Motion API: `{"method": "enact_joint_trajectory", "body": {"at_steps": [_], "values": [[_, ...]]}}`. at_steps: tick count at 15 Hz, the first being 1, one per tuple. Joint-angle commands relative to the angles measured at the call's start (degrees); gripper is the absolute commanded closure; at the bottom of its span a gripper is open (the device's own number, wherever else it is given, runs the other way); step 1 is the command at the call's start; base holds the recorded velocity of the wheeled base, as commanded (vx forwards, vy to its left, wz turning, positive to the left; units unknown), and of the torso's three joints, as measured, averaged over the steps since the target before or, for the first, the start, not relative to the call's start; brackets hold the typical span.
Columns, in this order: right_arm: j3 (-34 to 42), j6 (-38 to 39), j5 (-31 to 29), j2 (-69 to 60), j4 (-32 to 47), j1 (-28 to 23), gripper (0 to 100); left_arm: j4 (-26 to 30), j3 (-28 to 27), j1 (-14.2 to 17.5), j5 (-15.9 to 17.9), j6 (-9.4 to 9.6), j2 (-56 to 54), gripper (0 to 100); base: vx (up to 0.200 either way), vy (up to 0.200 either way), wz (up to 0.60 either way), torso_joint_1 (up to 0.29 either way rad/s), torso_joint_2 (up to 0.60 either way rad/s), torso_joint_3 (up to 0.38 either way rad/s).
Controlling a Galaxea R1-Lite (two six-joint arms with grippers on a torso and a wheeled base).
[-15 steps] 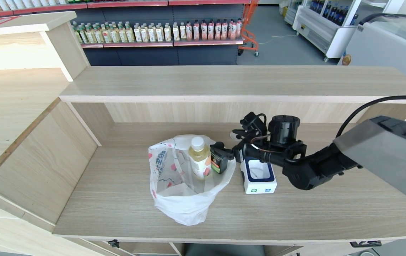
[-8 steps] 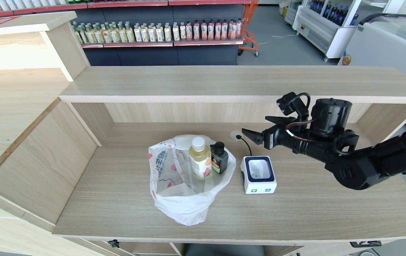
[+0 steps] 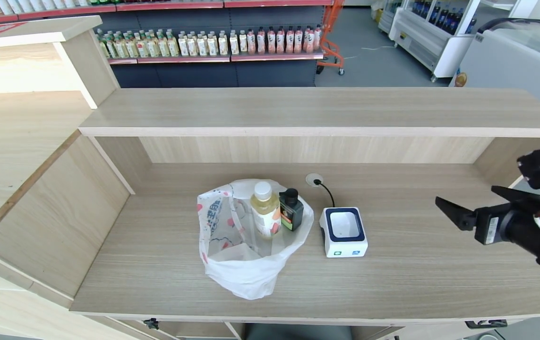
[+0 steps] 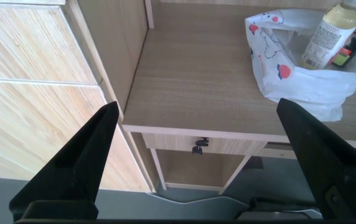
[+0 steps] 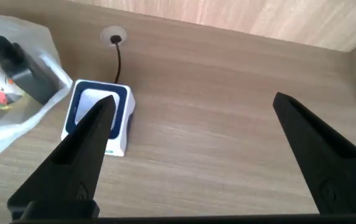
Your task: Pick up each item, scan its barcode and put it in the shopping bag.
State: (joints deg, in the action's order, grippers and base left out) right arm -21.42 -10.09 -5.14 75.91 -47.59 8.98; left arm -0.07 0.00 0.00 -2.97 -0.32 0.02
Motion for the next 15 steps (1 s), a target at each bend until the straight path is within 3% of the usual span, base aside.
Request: {"method": "enact_joint_trajectory", "body": {"at_steps": [1, 5, 9, 15], "values": [[15.4, 0.3, -3.6, -23.1, 7.1, -4.7, 0, 0.0, 0.0, 0.0, 0.0, -0.03, 0.0, 0, 0.000, 0.000, 0.00, 0.000, 0.00, 0.000], [18.3, 0.7, -3.6, -36.9, 23.9, -4.7, 0, 0.0, 0.0, 0.0, 0.0, -0.03, 0.0, 0, 0.000, 0.000, 0.00, 0.000, 0.00, 0.000], [18.7, 1.6, -3.6, -48.2, 30.9, -4.7, 0, 0.0, 0.0, 0.0, 0.0, -0.03, 0.0, 0, 0.000, 0.000, 0.00, 0.000, 0.00, 0.000], [19.4, 3.7, -2.3, -71.0, 50.7, -5.1, 0, 0.0, 0.0, 0.0, 0.0, -0.03, 0.0, 0, 0.000, 0.000, 0.00, 0.000, 0.00, 0.000]]}}
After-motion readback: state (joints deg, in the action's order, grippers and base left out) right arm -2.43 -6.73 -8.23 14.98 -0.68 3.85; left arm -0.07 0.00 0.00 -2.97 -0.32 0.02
